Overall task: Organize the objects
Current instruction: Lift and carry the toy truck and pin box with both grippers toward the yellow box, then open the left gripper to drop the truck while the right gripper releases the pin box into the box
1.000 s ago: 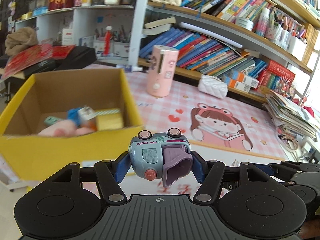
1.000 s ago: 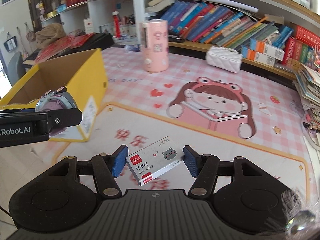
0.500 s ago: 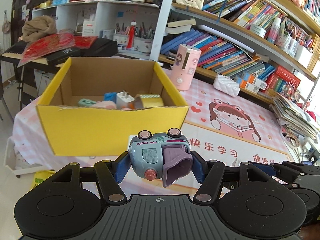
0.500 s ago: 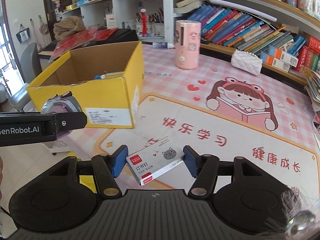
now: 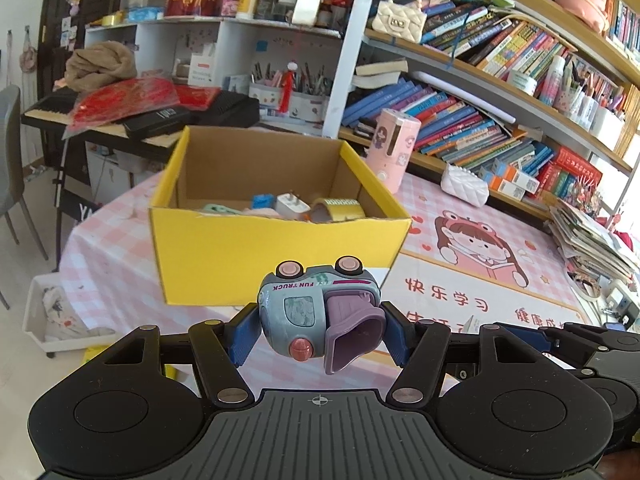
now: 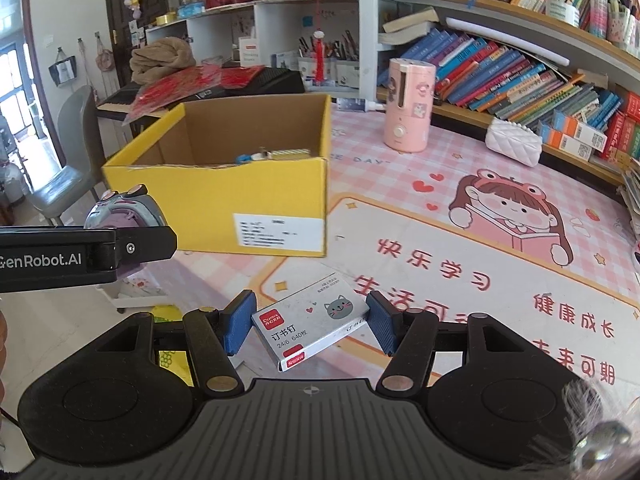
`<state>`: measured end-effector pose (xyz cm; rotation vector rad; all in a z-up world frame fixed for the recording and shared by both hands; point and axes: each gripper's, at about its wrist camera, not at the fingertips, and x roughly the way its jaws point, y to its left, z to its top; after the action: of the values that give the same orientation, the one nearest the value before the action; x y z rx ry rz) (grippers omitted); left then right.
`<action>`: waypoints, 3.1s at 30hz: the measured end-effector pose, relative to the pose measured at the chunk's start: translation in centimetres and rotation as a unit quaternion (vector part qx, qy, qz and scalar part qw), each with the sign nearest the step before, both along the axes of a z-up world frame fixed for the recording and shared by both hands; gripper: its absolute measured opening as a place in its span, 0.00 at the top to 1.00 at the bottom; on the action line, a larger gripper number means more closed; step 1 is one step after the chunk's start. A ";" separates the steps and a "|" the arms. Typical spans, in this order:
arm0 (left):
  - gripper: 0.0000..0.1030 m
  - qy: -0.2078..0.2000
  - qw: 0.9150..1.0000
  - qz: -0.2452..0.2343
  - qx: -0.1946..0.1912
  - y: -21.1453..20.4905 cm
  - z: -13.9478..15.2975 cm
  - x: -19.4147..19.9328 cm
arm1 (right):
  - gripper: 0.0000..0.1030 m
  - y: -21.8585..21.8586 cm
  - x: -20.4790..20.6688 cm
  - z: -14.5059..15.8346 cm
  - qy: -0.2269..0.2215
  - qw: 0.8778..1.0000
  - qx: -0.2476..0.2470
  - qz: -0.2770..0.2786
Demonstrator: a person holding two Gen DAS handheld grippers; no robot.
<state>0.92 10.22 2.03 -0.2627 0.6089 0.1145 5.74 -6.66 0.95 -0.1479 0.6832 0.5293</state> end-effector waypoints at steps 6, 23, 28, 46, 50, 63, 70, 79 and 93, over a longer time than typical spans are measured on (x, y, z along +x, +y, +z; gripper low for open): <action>0.39 -0.009 1.000 0.011 0.004 1.1 0.4 -1.2 | 0.44 1.3 -1.1 0.3 -0.010 1.000 0.001 0.010; 0.39 -0.027 1.000 0.008 0.007 2.8 0.9 -2.1 | 0.44 3.0 -2.2 0.8 -0.021 1.000 -0.006 0.011; 0.39 -0.035 0.999 0.010 0.011 3.2 1.2 -1.8 | 0.44 3.6 -1.8 1.1 -0.024 1.000 -0.010 0.013; 0.39 -0.046 0.996 0.071 0.029 7.4 3.6 7.8 | 0.44 9.0 8.2 3.9 -0.110 0.991 -0.011 0.074; 0.39 -0.038 0.996 0.076 0.026 7.5 3.4 10.7 | 0.44 10.8 10.9 2.9 -0.117 0.987 -0.036 0.105; 0.38 0.014 0.995 0.100 0.026 7.7 1.0 14.9 | 0.43 14.2 16.1 -0.3 -0.063 0.973 -0.095 0.203; 0.38 0.027 0.994 0.105 0.019 7.4 0.3 15.9 | 0.33 14.3 16.7 -0.5 -0.042 0.968 -0.089 0.231; 0.39 0.050 0.994 0.091 0.026 6.3 -1.1 17.3 | 0.28 10.1 16.7 0.7 -0.063 0.978 -0.043 0.196; 0.37 0.119 0.988 0.089 0.033 6.4 -4.5 19.0 | 0.24 9.4 16.2 0.2 -0.085 0.979 -0.066 0.171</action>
<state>19.91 16.64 -2.45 -0.2399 0.8176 0.3426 21.96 2.73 1.18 -0.4371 0.5264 0.7910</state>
